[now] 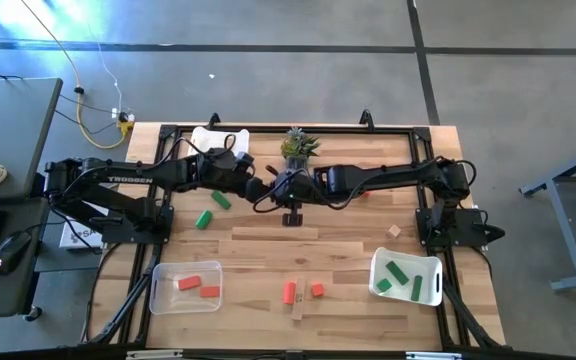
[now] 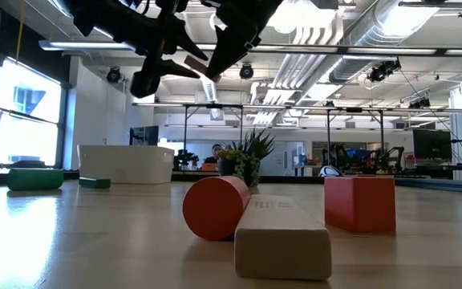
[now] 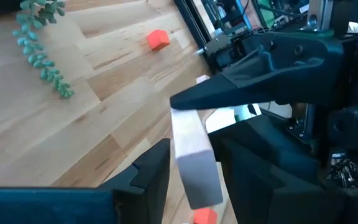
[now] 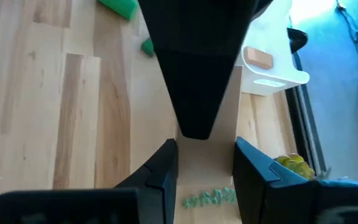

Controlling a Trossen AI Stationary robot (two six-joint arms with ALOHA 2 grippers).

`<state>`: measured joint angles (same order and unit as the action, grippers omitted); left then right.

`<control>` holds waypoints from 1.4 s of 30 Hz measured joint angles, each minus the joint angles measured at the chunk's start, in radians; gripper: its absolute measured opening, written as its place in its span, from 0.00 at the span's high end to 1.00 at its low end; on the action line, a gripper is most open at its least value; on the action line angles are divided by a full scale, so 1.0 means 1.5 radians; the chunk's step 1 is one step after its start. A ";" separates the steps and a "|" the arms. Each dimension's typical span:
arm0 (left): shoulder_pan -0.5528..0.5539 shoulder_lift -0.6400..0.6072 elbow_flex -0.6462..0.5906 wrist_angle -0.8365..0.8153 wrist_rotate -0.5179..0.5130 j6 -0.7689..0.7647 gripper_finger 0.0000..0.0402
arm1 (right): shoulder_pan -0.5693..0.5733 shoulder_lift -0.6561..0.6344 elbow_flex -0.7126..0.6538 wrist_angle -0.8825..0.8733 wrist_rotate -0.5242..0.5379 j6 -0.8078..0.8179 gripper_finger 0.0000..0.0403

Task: Sort & place blocks by color
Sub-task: Put the brown block into the top white bin

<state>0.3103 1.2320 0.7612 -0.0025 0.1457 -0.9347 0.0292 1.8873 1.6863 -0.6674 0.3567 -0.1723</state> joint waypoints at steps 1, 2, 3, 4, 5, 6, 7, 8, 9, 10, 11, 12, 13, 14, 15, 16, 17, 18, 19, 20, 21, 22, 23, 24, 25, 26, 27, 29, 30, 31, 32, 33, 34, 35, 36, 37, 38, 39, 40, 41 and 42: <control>0.000 0.000 0.000 0.000 0.000 0.003 0.69 | 0.000 0.000 0.000 0.000 0.002 0.000 0.78; 0.000 0.000 0.000 0.000 0.001 0.004 0.71 | 0.000 0.000 0.000 0.000 0.002 0.000 0.78; 0.000 0.000 0.000 0.000 0.002 0.004 0.72 | 0.000 0.000 0.000 0.000 0.002 0.000 0.78; 0.000 0.000 0.000 -0.001 0.001 0.004 0.74 | 0.000 0.000 0.000 0.000 0.001 0.000 0.78; 0.000 0.000 0.000 -0.001 0.001 0.005 0.76 | 0.000 0.000 0.000 -0.001 0.002 0.000 0.78; 0.000 0.000 0.000 -0.001 0.000 0.013 0.79 | 0.000 0.000 0.000 -0.001 0.004 0.000 0.78; 0.000 0.000 0.000 -0.001 -0.001 0.020 0.81 | 0.000 -0.001 0.000 -0.001 0.005 0.000 0.78; 0.000 0.000 0.000 -0.001 -0.005 0.027 0.83 | 0.000 -0.001 0.000 -0.001 0.007 -0.003 0.78; 0.000 0.000 0.000 -0.002 -0.008 0.029 0.85 | 0.000 -0.001 0.000 -0.001 0.007 -0.007 0.78; 0.000 0.000 0.000 -0.003 -0.012 0.029 0.88 | 0.000 -0.001 0.000 -0.002 0.008 -0.010 0.78; 0.000 0.000 0.000 -0.003 -0.016 0.029 0.89 | -0.001 -0.001 0.000 -0.002 0.008 -0.011 0.78; 0.000 0.000 0.000 -0.003 -0.018 0.031 0.91 | -0.001 -0.001 0.000 -0.002 0.007 -0.011 0.78; 0.000 0.000 -0.001 -0.004 -0.021 0.039 0.91 | -0.001 -0.001 0.000 -0.002 0.007 -0.011 0.78; 0.000 0.000 -0.001 -0.005 -0.024 0.049 0.91 | -0.001 -0.002 0.000 -0.002 0.006 -0.011 0.78; -0.001 0.000 -0.001 -0.006 -0.028 0.057 0.91 | -0.001 -0.002 0.000 -0.002 0.006 -0.010 0.78; -0.001 0.000 -0.001 -0.006 -0.032 0.063 0.91 | -0.001 -0.002 0.000 -0.002 0.006 -0.011 0.78; -0.001 0.000 -0.001 -0.006 -0.035 0.068 0.91 | -0.001 -0.002 0.000 -0.002 0.005 -0.012 0.77; -0.001 0.000 -0.001 -0.005 -0.037 0.073 0.90 | -0.001 -0.002 0.000 -0.002 0.006 -0.013 0.75; 0.000 0.000 -0.001 -0.005 -0.039 0.080 0.90 | -0.001 -0.002 0.000 -0.001 0.010 -0.013 0.72; 0.001 0.000 -0.001 -0.005 -0.042 0.088 0.90 | -0.001 -0.002 0.000 -0.001 0.018 -0.012 0.68; 0.003 -0.001 -0.001 -0.007 -0.046 0.098 0.90 | -0.001 -0.002 0.000 -0.001 0.023 -0.012 0.64; 0.005 -0.001 -0.001 -0.010 -0.050 0.108 0.91 | -0.001 -0.002 0.000 -0.001 0.026 -0.011 0.60; 0.009 -0.002 0.000 -0.017 -0.058 0.118 0.91 | -0.001 -0.002 0.000 0.000 0.032 -0.011 0.56; 0.014 -0.002 0.000 -0.027 -0.067 0.127 0.91 | -0.002 -0.002 0.000 -0.001 0.035 -0.011 0.52; 0.019 -0.002 0.000 -0.038 -0.079 0.132 0.91 | -0.004 -0.002 0.000 -0.001 0.037 -0.011 0.49; 0.025 -0.002 0.000 -0.048 -0.090 0.138 0.91 | -0.007 -0.002 0.000 -0.001 0.040 -0.011 0.47; 0.033 -0.002 0.000 -0.056 -0.097 0.144 0.91 | -0.010 -0.002 0.000 -0.001 0.045 -0.012 0.45; 0.052 -0.002 0.000 -0.077 -0.110 0.156 0.91 | -0.018 -0.002 0.000 -0.001 0.055 -0.013 0.42; 0.061 -0.002 0.000 -0.089 -0.115 0.161 0.91 | -0.023 -0.002 0.000 -0.001 0.059 -0.013 0.41; 0.073 -0.002 0.000 -0.100 -0.119 0.167 0.91 | -0.029 -0.002 0.000 -0.001 0.063 -0.013 0.41; 0.084 -0.002 0.000 -0.108 -0.123 0.175 0.91 | -0.033 -0.002 0.000 -0.001 0.064 -0.013 0.41; 0.098 -0.002 0.000 -0.118 -0.128 0.181 0.91 | -0.039 -0.002 0.000 -0.001 0.064 -0.013 0.41; 0.111 -0.003 0.000 -0.129 -0.132 0.188 0.91 | -0.044 -0.002 0.000 -0.001 0.065 -0.013 0.41; 0.123 -0.004 0.000 -0.140 -0.138 0.195 0.91 | -0.048 -0.002 0.000 -0.001 0.065 -0.013 0.41; 0.136 -0.006 0.000 -0.148 -0.144 0.201 0.91 | -0.054 -0.002 0.000 -0.001 0.065 -0.013 0.41; 0.149 -0.007 0.000 -0.154 -0.149 0.208 0.91 | -0.058 -0.002 0.000 -0.001 0.065 -0.013 0.41; 0.161 -0.007 0.000 -0.159 -0.154 0.214 0.91 | -0.063 -0.002 0.000 -0.002 0.065 -0.013 0.41; 0.174 -0.007 0.000 -0.167 -0.159 0.219 0.91 | -0.068 -0.002 0.000 -0.001 0.065 -0.013 0.41; 0.189 -0.009 0.000 -0.176 -0.162 0.229 0.91 | -0.073 -0.002 0.000 -0.002 0.065 -0.013 0.41; 0.205 -0.014 0.000 -0.183 -0.166 0.239 0.91 | -0.078 -0.002 0.000 -0.002 0.065 -0.013 0.40; 0.220 -0.018 0.000 -0.185 -0.175 0.250 0.91 | -0.082 -0.002 0.000 -0.002 0.065 -0.013 0.40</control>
<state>0.6399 1.2048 0.7609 -0.2804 -0.1163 -0.5597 -0.0945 1.8851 1.6867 -0.6697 0.4546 -0.1917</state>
